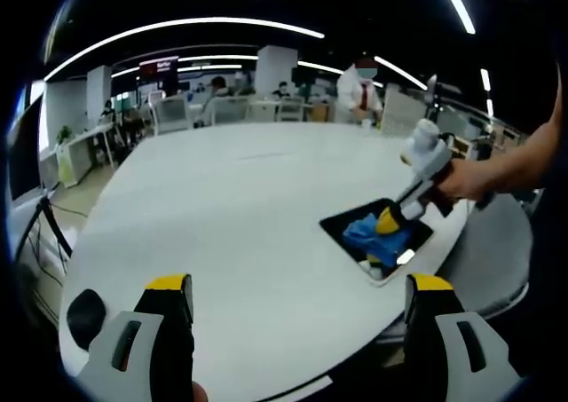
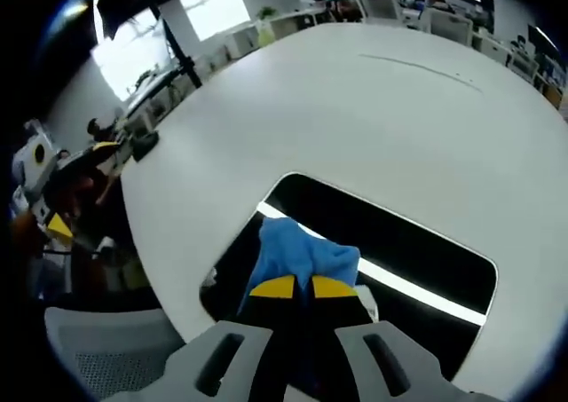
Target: Wipe the mirror surface with the cleaning cloth until all visible marks leave the cleaned area.
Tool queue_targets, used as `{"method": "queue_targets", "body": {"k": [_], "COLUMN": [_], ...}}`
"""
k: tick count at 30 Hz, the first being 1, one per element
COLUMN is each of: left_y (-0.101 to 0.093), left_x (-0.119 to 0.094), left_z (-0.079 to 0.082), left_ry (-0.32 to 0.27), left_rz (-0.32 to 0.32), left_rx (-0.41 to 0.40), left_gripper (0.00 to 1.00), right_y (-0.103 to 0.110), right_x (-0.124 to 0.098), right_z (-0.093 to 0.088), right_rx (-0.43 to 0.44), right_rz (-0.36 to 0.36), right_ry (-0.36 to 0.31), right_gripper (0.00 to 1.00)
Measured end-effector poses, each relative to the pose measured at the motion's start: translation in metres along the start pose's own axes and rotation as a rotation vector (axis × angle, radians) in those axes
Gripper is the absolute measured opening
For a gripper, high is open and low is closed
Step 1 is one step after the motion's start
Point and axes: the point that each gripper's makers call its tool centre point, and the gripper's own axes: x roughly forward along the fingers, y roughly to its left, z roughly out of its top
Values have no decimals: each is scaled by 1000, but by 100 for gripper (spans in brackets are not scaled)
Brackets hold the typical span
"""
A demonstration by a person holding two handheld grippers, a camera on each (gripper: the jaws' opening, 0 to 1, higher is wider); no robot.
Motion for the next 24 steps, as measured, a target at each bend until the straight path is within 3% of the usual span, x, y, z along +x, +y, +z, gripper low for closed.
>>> {"method": "queue_targets", "body": {"k": [24], "left_y": [-4], "left_x": [-7], "left_z": [-5], "left_ry": [1], "left_rz": [10], "left_rx": [6], "left_gripper": [100], "right_y": [35], "right_x": [-18], "right_z": [-48], "right_rx": [9], "right_rz": [78], "right_ry": [18], "right_gripper": [0]}}
